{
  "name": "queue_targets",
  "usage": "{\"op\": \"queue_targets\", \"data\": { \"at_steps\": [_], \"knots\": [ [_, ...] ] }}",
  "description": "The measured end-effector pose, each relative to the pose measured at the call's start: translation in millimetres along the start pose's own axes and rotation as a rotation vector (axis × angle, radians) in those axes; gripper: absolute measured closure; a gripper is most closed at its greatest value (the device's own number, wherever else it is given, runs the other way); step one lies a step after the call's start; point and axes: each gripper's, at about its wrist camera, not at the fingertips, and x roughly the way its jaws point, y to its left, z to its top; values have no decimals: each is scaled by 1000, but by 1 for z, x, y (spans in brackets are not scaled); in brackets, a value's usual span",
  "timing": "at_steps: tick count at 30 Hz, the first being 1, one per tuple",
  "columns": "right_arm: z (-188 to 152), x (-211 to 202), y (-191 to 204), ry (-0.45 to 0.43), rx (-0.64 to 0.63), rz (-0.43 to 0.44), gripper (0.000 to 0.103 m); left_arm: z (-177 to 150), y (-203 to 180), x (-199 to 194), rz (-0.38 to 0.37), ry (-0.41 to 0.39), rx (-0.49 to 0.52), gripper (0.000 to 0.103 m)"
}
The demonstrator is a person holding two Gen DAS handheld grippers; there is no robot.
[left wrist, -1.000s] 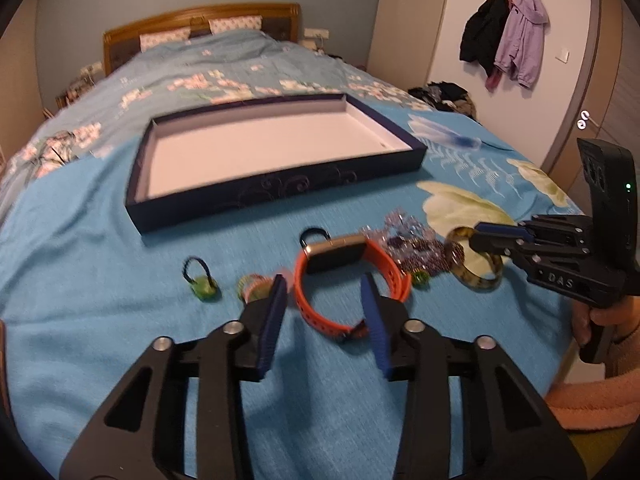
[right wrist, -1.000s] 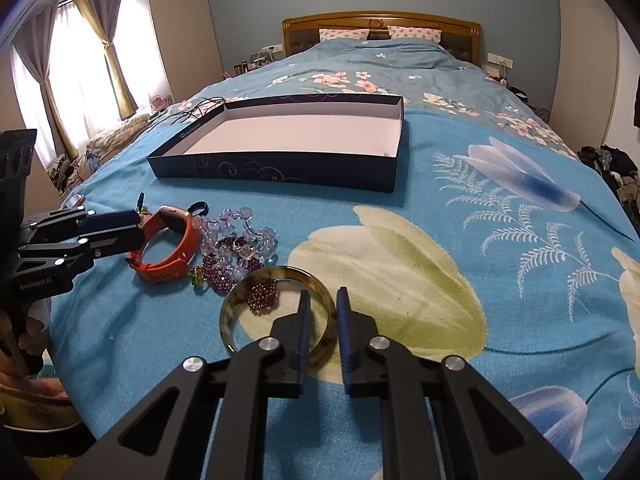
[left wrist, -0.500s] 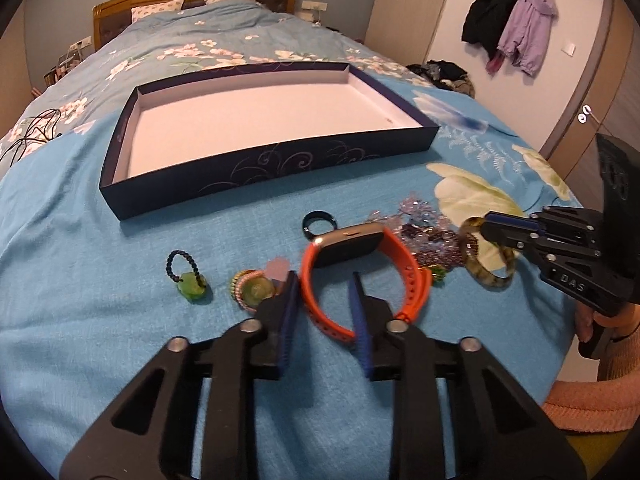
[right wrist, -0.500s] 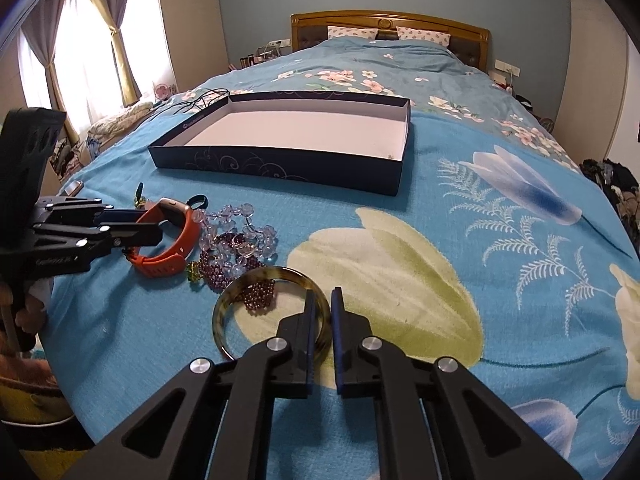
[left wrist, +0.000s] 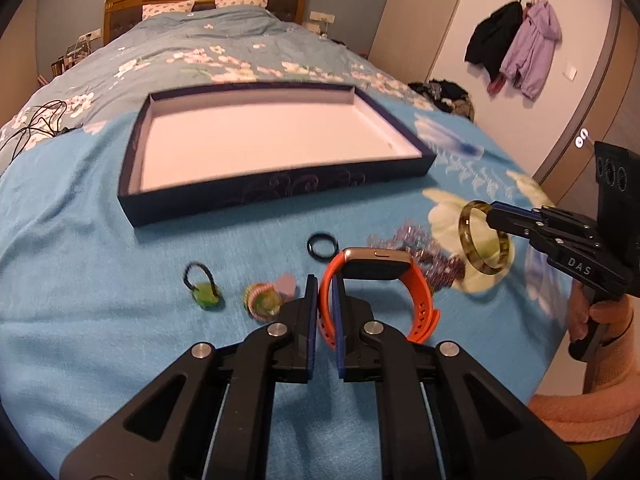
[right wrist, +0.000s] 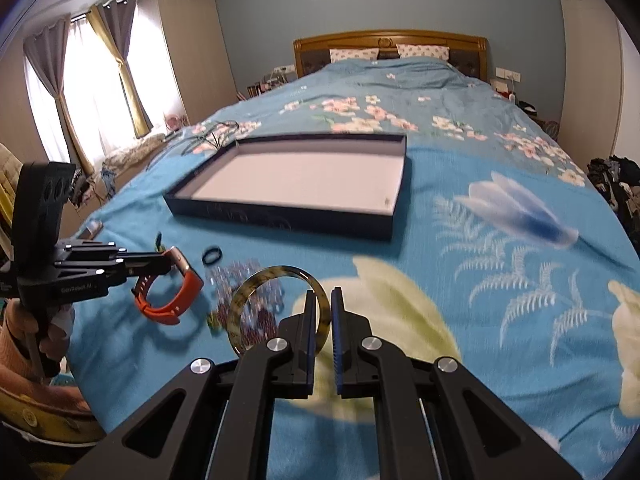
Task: Organize jewelry
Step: 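Carry the bangle and smartwatch into the blue tray and open both tools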
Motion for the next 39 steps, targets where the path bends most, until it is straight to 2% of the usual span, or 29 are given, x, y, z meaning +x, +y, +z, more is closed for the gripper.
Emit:
{"op": "queue_targets", "data": {
  "at_steps": [5, 14, 25, 39],
  "knots": [
    [28, 7, 3, -37, -34, 2, 97, 19, 10, -13, -9, -49, -25, 95],
    [93, 48, 1, -83, -101, -33, 97, 72, 45, -10, 45, -95, -98, 95],
    [151, 129, -4, -13, -130, -89, 97, 132, 87, 40, 110, -77, -174, 95],
    [174, 193, -12, 113, -93, -126, 97, 181, 121, 115, 161, 1, -245, 95]
  ]
}}
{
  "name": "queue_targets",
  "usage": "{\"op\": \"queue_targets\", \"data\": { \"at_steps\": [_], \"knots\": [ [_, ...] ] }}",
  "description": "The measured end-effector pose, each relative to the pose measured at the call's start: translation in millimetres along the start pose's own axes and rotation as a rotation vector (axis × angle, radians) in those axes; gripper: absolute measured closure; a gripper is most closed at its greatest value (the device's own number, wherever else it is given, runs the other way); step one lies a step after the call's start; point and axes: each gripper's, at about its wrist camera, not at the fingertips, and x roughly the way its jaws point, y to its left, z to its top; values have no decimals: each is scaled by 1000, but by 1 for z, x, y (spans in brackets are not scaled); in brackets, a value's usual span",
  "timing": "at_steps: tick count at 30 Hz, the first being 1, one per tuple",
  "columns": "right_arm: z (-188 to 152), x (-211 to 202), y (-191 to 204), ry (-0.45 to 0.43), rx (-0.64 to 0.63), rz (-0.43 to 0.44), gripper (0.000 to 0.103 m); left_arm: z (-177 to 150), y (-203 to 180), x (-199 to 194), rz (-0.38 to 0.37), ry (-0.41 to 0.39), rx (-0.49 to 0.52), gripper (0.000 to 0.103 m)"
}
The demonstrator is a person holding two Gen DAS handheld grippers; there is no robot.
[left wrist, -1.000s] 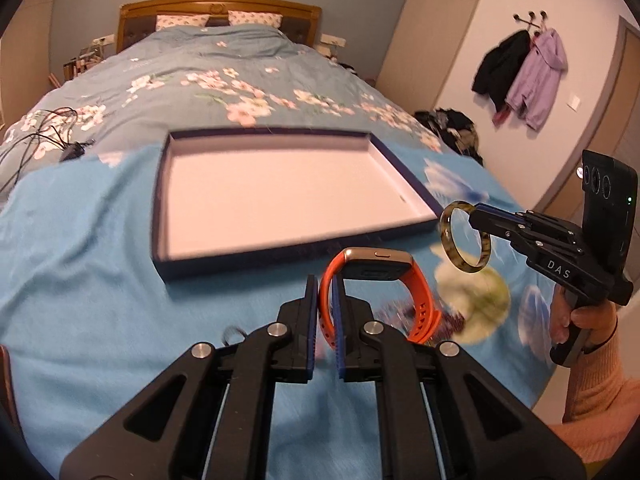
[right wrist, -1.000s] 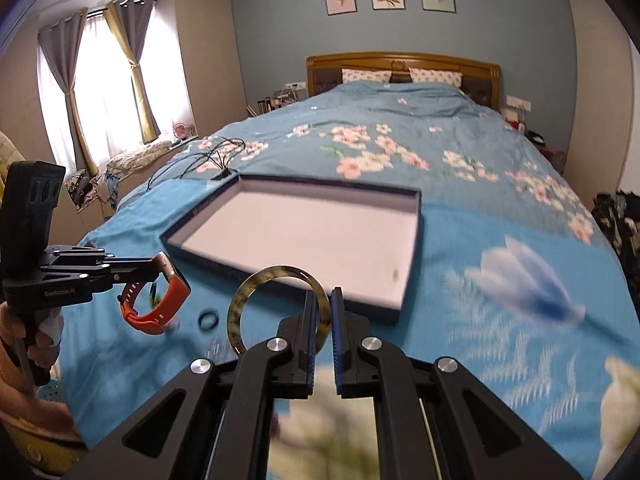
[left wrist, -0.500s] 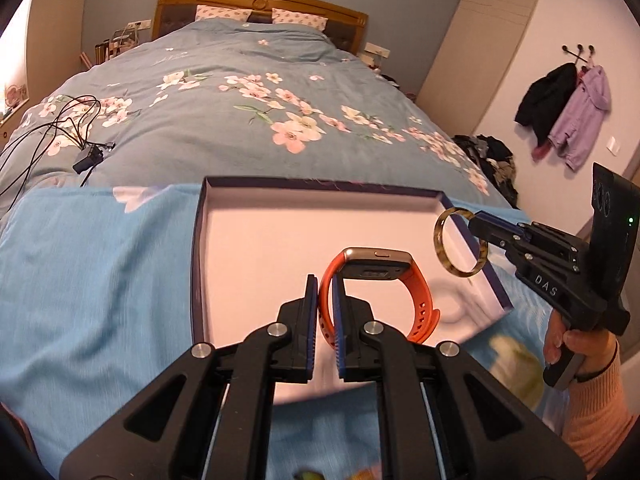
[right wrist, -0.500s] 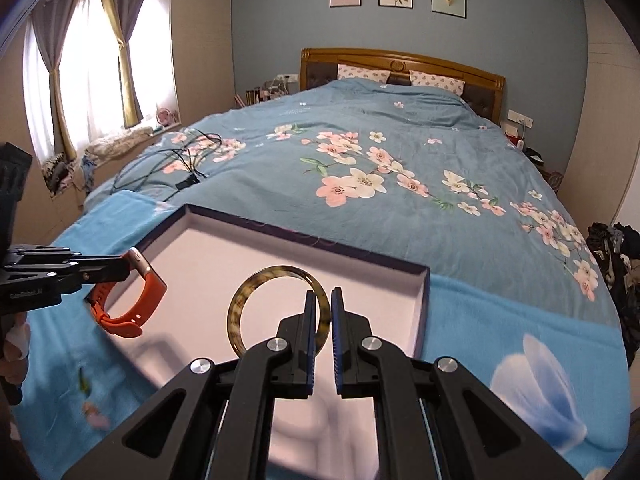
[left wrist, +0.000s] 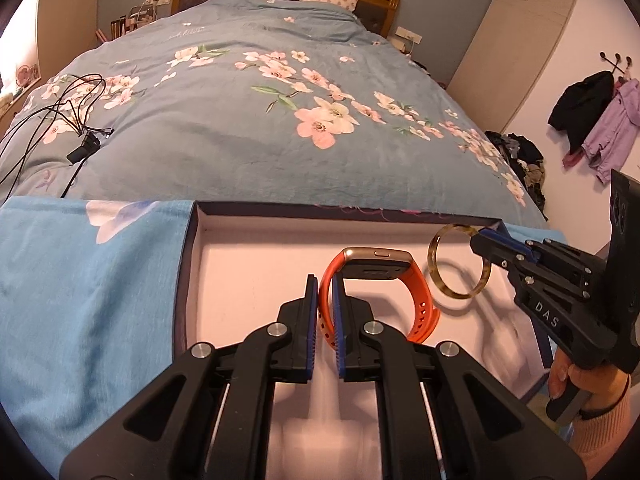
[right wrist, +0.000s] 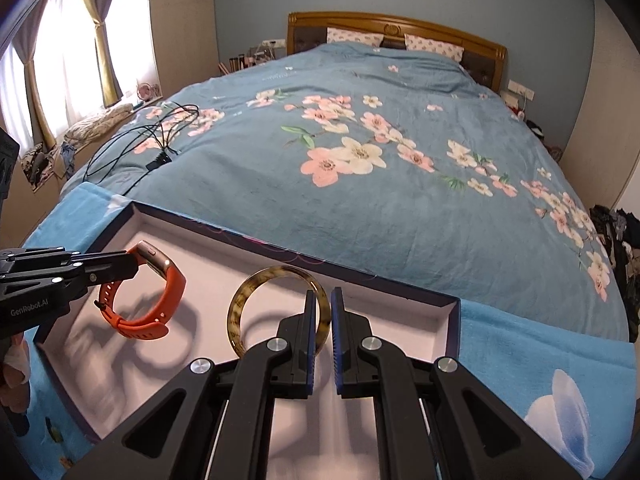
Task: Organize jewelry
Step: 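Carry the bangle and smartwatch into the blue tray and open both tools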
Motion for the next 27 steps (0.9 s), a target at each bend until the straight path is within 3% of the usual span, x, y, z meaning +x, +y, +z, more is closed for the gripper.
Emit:
{"op": "queue_targets", "data": {
  "at_steps": [10, 16, 17, 21, 24, 25, 27],
  "knots": [
    [5, 23, -2, 82, 24, -20, 97, 15, 9, 37, 25, 84, -70, 95],
    [7, 19, -6, 66, 54, -17, 95, 16, 10, 45, 29, 92, -81, 93],
    [7, 18, -6, 62, 56, -13, 94, 16, 9, 45, 28, 90, -77, 88],
    [4, -4, -7, 6, 63, 3, 90, 12, 5, 31, 44, 32, -42, 72],
    [-7, -40, -3, -64, 42, 52, 79, 5, -4, 3, 70, -56, 20, 66],
    [-13, -54, 0, -93, 27, 71, 73, 1, -7, -11, 69, -94, 46, 60],
    [-24, -77, 6, -125, -4, 107, 69, -8, -11, -33, 67, -145, 83, 56]
  ]
}}
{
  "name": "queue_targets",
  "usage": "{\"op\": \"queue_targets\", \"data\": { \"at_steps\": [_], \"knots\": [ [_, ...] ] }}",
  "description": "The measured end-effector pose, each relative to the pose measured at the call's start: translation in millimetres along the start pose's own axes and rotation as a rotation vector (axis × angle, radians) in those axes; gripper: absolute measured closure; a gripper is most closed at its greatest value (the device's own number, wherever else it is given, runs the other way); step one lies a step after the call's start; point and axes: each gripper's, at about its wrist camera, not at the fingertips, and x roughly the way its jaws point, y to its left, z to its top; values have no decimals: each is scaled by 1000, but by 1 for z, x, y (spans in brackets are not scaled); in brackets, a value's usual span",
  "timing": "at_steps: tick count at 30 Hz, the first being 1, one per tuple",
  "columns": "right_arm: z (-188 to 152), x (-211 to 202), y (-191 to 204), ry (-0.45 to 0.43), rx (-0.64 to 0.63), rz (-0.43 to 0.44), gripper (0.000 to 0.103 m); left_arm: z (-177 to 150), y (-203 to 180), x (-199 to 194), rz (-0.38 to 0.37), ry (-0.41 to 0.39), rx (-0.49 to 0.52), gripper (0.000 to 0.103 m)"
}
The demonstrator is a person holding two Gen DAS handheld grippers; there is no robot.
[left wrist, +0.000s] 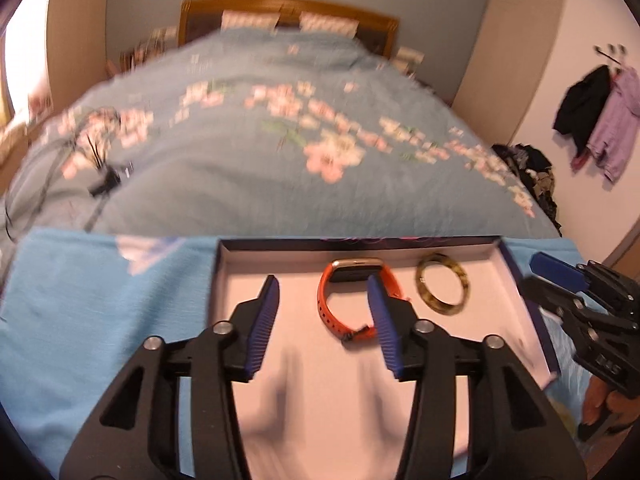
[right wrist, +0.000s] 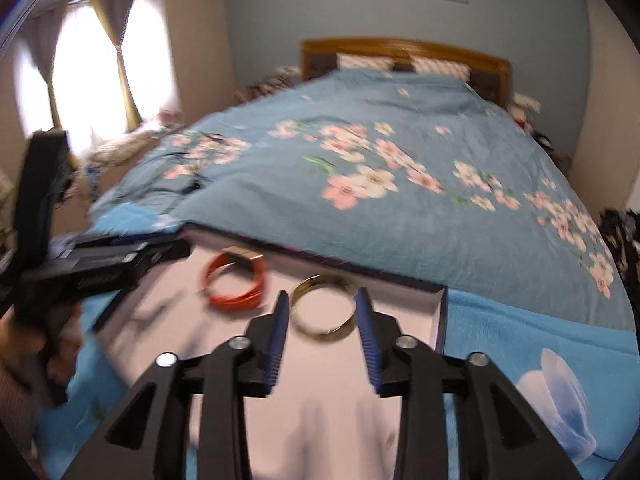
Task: Organize jewelry
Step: 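Carry the bangle and smartwatch into the blue tray and open both tools, then grasp the clear crystal bracelet with the right tool while the left grasps the pink ring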
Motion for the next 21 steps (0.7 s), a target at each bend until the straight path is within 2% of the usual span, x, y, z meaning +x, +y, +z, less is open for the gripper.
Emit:
{"op": "queue_targets", "data": {
  "at_steps": [3, 8, 13, 15, 21],
  "knots": [
    [-21, -33, 13, -28, -47, 71, 64, -14, -4, -38, -14, -63, 50, 54],
    [-66, -61, 42, 17, -168, 144, 64, -49, -7, -88, -40, -117, 117, 49],
    [-100, -60, 63, 102, -244, 194, 64, -91, -4, -117, -87, -116, 140, 48],
    [-108, -55, 69, 122, -264, 183, 63, -106, -2, -125, -98, -111, 140, 48],
    [-118, -39, 65, 171, -251, 191, 63, -136, 3, -136, -112, -100, 136, 46]
  ]
}}
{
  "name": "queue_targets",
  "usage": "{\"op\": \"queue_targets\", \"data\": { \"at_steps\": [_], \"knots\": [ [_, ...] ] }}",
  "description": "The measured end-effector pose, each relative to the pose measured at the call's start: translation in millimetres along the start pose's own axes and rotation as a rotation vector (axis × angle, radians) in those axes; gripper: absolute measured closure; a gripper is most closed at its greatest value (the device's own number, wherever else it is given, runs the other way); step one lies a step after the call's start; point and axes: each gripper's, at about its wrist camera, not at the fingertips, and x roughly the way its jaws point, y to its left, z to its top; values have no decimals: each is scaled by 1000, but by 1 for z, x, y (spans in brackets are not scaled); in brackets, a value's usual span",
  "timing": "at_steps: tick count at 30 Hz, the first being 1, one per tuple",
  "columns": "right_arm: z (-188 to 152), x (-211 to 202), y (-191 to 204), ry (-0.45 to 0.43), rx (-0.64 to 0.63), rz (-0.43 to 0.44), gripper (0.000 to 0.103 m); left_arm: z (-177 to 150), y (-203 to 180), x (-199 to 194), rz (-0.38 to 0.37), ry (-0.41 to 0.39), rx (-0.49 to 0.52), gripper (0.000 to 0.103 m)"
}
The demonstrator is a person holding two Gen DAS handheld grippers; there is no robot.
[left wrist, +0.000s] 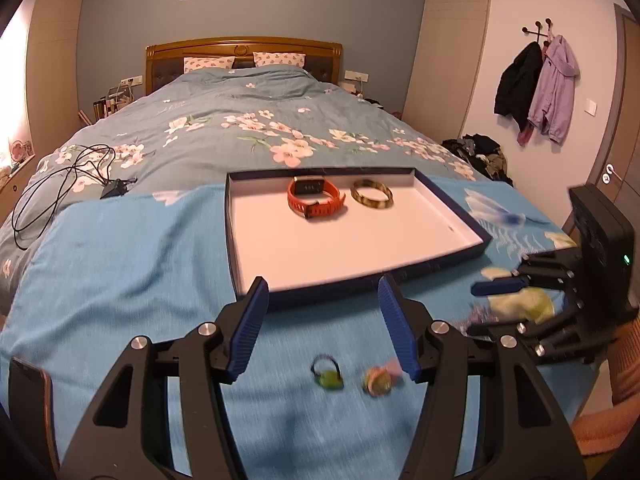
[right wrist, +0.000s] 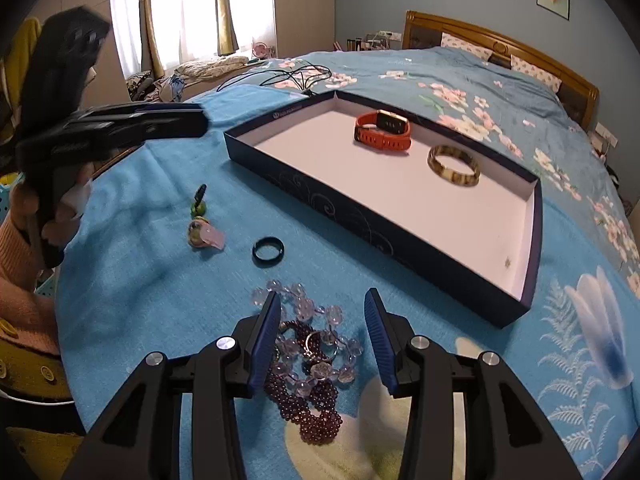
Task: Organize jewelry
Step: 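Grasp the clear crystal bracelet with the right tool while the left grasps the pink ring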
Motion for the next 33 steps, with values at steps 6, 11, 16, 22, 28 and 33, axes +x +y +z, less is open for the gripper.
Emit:
{"op": "queue_targets", "data": {
  "at_steps": [6, 11, 16, 22, 28, 33],
  "knots": [
    [-6, -5, 1, -5, 0, 2, 83, -18, -6, -13, -39, 9, 19, 46],
    [-6, -23, 0, -51, 19, -16, 83, -30, -24, -19, -99, 33, 112, 48],
    [-5, -46, 2, -109, 44, -22, 83, -39, -43, -11, -132, 76, 176, 54],
    [-3, -66, 5, -160, 66, -31, 86, -38, -63, 9, -110, 132, 266, 58],
    [-2, -76, 3, -193, 95, -23, 103, -37, -63, 32, -59, 208, 291, 67],
    [-5, -67, -1, -173, 112, -9, 103, -36, -61, 35, -41, 218, 293, 83]
  ]
}}
